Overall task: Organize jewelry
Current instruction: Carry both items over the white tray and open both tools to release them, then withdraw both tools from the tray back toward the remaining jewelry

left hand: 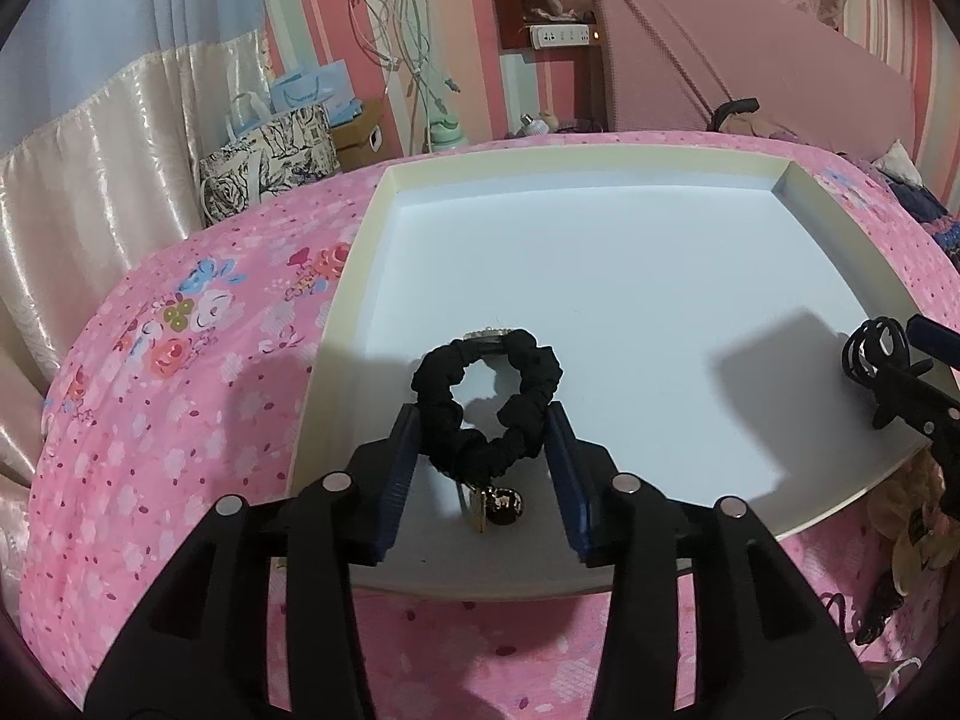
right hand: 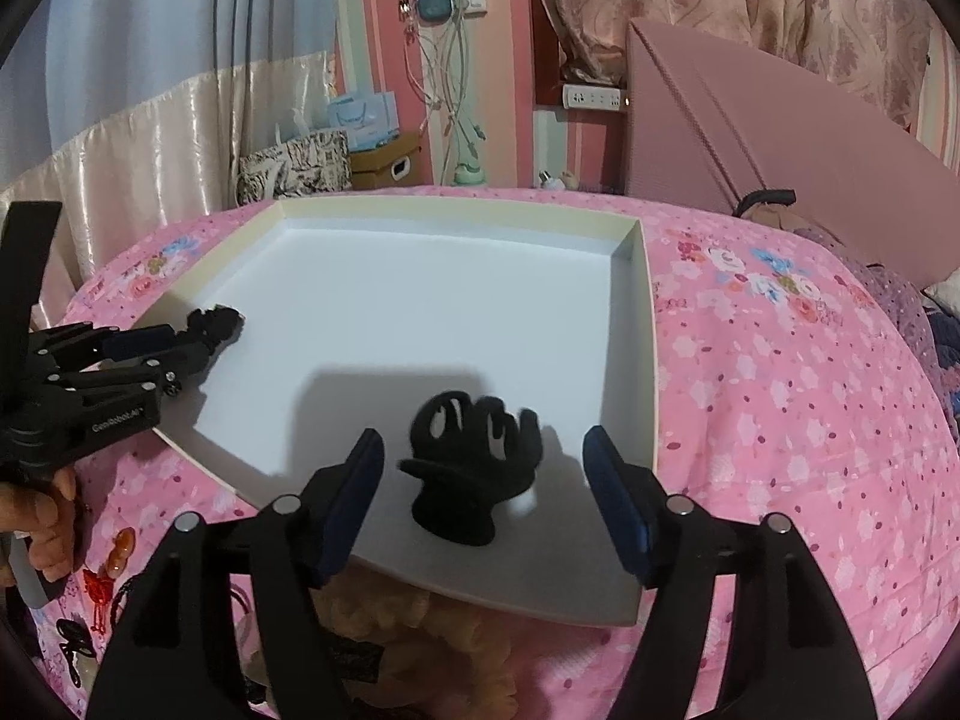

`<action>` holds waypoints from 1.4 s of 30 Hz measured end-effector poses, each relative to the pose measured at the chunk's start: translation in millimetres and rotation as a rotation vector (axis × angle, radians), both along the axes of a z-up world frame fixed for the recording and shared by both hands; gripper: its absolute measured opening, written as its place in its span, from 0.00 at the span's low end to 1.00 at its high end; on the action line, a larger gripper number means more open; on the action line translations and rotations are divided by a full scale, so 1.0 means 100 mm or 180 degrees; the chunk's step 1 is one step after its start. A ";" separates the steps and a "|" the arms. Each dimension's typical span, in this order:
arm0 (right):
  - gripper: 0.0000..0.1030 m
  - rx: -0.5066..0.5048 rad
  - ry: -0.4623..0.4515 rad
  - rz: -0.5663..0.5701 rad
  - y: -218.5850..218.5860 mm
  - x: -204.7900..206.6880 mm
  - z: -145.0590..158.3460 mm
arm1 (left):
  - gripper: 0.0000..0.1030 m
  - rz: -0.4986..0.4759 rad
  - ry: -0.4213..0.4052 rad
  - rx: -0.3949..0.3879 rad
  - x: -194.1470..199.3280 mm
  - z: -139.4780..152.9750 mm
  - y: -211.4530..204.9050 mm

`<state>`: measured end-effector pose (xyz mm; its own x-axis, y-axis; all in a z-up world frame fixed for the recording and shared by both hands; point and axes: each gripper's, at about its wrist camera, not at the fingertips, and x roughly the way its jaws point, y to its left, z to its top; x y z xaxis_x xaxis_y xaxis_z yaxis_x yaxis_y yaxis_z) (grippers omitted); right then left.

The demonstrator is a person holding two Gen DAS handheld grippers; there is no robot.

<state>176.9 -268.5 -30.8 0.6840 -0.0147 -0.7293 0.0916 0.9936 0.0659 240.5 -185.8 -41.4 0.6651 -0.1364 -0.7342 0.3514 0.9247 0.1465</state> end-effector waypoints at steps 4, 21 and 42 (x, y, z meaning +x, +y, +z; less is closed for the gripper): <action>0.69 0.0162 -0.0156 -0.0037 -0.07 -0.06 0.08 | 0.41 0.0017 -0.0001 -0.0108 0.01 0.03 0.07; 0.71 0.0294 -0.0339 -0.0278 -0.31 -0.17 0.18 | 0.48 0.0136 -0.0042 -0.0738 -0.02 0.25 0.49; 0.72 0.0441 -0.0454 -0.0433 -0.53 -0.37 0.29 | 0.70 0.0537 -0.0736 -0.0473 -1.12 0.66 1.53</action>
